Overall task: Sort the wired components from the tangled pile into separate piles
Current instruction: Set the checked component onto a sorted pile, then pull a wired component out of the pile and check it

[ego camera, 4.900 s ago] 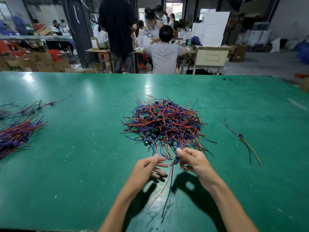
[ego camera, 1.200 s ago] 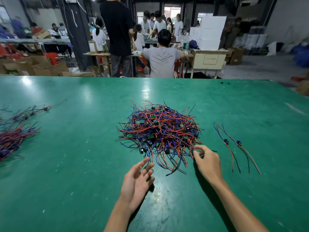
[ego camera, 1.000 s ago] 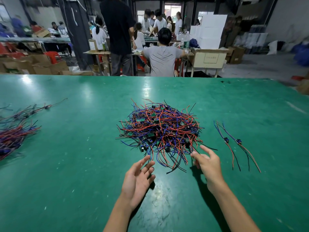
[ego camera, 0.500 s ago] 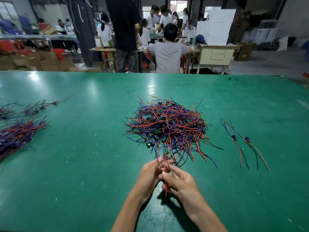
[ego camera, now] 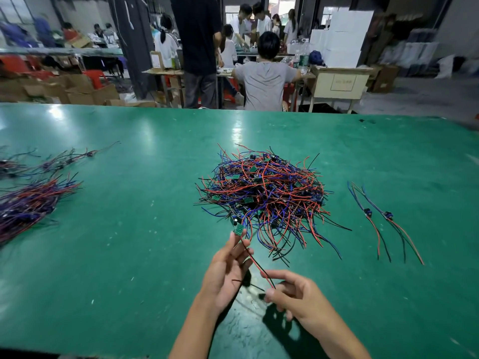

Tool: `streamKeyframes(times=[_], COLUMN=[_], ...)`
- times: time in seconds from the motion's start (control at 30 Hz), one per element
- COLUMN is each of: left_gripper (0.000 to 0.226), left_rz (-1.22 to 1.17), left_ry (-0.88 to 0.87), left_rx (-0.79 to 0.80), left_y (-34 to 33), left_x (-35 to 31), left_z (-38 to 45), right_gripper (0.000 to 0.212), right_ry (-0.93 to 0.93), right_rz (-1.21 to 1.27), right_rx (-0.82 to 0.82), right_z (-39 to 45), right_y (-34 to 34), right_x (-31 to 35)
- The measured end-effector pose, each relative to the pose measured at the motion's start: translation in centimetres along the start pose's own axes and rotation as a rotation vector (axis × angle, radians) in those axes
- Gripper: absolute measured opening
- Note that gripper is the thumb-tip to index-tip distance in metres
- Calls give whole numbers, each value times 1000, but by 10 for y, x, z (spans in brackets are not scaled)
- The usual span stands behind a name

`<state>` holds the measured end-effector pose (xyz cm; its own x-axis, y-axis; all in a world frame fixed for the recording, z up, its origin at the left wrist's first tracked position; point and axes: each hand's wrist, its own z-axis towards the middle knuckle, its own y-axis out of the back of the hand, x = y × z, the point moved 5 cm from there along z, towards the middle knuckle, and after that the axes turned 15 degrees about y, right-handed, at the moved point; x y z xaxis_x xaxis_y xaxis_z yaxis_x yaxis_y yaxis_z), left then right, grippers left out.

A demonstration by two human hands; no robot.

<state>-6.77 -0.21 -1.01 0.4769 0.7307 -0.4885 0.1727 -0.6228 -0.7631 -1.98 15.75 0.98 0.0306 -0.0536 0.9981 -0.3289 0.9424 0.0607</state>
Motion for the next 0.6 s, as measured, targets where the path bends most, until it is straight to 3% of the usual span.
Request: streamKeyframes(times=[0.2,0.33,0.37,0.43,0.47,0.53,0.6], left_gripper=[26,20,30,64,69,57,45], left_rz=[-251,-391,-401,-342,-275,-116,99], left_ry=[-65,-117,-121,-133,-145,-168,-190], left_rx=[59,103,117,116,104,80,45], left_y=[6,12,12,11,9,4,-4], left_x=[-11,-16,-15,-14,-14,-13,-15], left_z=[-6,-8,-9,-10,-11,-16,-26], right_gripper=[23,19,18,19,18,10,13], right_ry=[98,160,168,149,170,270,317], right_rz=[-276,-269,-327,-516,-572,-549,-341], right_rx=[-52,-266,-322,-430,-487,-521,-369], right_z=[4,24,30,33,31,28,29], right_y=[39,59,62,63,60,47,21], right_x=[14,22,22,22,24,31,36])
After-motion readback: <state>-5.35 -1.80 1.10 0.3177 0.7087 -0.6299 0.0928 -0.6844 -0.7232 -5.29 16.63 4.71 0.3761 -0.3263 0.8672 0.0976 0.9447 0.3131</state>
